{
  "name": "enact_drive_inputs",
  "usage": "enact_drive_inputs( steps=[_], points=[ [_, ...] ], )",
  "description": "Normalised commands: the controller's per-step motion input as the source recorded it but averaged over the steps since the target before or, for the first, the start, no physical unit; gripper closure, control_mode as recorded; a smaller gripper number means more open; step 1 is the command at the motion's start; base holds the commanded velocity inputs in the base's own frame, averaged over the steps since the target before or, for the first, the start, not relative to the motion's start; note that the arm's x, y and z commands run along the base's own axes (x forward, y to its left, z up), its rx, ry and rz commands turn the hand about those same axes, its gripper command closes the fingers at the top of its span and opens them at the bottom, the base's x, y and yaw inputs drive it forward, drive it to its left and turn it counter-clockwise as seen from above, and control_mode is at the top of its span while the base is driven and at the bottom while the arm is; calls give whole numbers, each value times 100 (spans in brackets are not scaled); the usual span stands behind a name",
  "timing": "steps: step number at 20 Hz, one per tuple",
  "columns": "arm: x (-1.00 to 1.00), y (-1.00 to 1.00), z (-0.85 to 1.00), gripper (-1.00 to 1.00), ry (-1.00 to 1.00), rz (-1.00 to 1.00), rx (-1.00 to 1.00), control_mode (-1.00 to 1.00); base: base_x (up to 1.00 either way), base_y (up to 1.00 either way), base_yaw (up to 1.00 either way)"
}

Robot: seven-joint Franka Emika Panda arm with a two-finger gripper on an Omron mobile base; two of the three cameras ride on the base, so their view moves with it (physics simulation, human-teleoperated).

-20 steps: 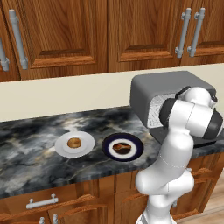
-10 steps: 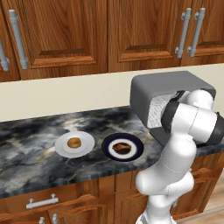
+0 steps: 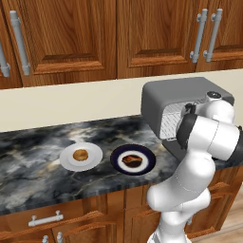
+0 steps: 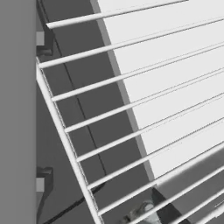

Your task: Open the toaster oven door. Place the bread on the bottom rack in the toaster oven and place the chicken drumstick on the top rack.

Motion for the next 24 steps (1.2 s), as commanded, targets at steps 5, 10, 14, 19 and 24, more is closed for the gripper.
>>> enact_drive_inputs(
  steps=[5,10,14,19,24],
  points=[
    [-56,0,-57,-100,27,11,-11,-100,0,0,0],
    [-61,0,-62,-100,21,12,-7,-100,0,0,0],
    [-67,0,-63,-100,16,12,-3,-100,0,0,0],
    [-64,0,-57,-100,11,12,-1,-100,0,0,0],
    [-56,0,-37,-100,1,10,0,-100,0,0,0]
  ],
)
